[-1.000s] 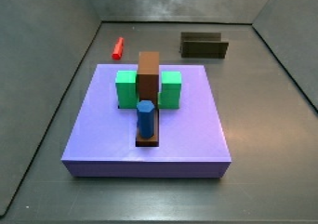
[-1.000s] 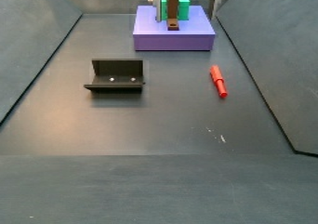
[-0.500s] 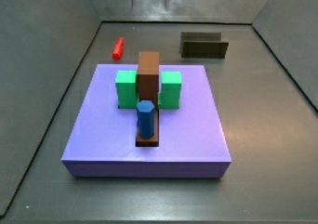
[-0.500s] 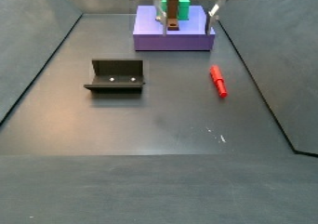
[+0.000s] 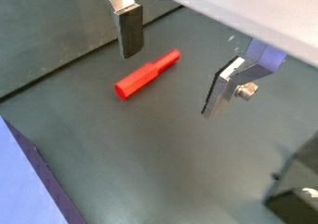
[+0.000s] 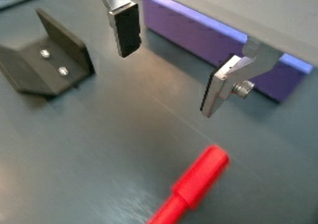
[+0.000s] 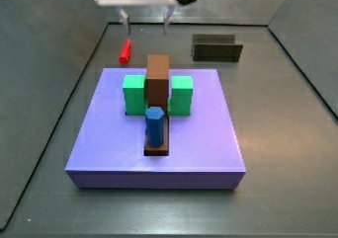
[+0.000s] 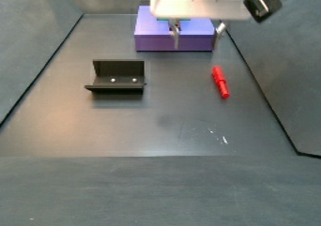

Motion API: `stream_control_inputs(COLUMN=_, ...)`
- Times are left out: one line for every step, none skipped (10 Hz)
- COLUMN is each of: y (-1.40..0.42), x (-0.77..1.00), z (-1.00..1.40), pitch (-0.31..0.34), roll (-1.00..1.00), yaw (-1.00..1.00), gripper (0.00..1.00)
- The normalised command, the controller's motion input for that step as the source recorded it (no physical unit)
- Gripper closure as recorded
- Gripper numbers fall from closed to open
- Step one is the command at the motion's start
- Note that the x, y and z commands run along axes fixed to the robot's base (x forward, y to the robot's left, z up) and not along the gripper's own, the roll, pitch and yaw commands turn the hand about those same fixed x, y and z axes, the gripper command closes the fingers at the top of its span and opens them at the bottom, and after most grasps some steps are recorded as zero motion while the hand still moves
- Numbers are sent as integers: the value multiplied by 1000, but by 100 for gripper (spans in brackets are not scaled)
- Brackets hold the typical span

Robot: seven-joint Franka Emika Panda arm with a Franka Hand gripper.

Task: Pick up the red object. Move up. Place the red object on the fixture. Regrasp the red object. Move to above the board. Insert the red object.
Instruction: Pick up the red object.

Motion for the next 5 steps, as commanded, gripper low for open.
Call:
stream_control_inputs(y=0, x=-337, z=-834, pitch=-176, roll=-26, yaw=43, gripper=0)
stream_control_inputs(y=0, x=-391, z=-814, pitch=-174, roll=0, yaw=49, gripper=0)
stream_control_inputs(y=0, x=-366, z=-669, pitch=-160, roll=-27, yaw=57, gripper=0)
stream_control_inputs(y=0, x=-211, z=-426, pitch=-133, roll=0, yaw=97, gripper=0)
stream_control_inputs(y=0, x=-63, z=-357, pitch=-46, roll=0, yaw=0, gripper=0)
